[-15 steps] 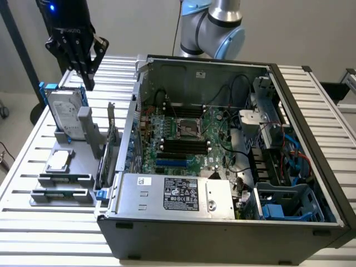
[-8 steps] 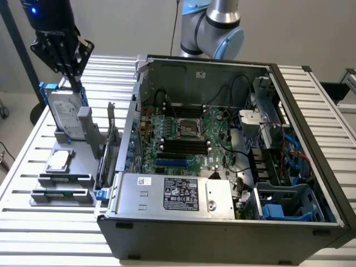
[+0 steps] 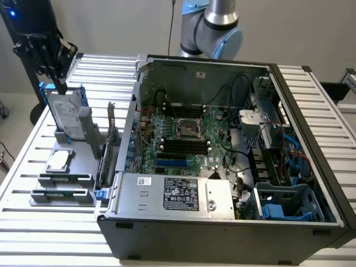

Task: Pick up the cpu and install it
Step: 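Reach for the cpu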

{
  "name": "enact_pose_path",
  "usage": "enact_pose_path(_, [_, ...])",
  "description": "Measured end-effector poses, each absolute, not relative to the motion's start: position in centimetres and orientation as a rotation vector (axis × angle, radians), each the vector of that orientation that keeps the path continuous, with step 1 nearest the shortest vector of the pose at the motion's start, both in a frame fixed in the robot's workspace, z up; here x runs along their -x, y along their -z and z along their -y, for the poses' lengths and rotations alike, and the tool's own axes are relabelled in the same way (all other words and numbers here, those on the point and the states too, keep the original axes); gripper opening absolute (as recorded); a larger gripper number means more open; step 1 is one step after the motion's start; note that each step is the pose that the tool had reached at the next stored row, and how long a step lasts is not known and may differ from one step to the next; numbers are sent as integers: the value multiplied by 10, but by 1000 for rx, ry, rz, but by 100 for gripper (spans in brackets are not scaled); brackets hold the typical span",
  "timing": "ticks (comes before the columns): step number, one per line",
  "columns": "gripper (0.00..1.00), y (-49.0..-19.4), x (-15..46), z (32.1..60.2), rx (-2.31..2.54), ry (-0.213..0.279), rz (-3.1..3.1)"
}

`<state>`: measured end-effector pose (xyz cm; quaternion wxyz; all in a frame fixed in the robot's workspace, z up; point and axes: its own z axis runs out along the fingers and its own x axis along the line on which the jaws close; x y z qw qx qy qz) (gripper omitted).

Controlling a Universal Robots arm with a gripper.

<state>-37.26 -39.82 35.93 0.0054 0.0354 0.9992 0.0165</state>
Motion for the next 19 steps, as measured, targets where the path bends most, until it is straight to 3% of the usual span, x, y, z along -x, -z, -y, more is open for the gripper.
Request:
enact_pose_path(11, [11,-352,422,398,-111,-42,-3137])
enact_pose_path(19, [11,-352,422,398,-111,-42,-3138])
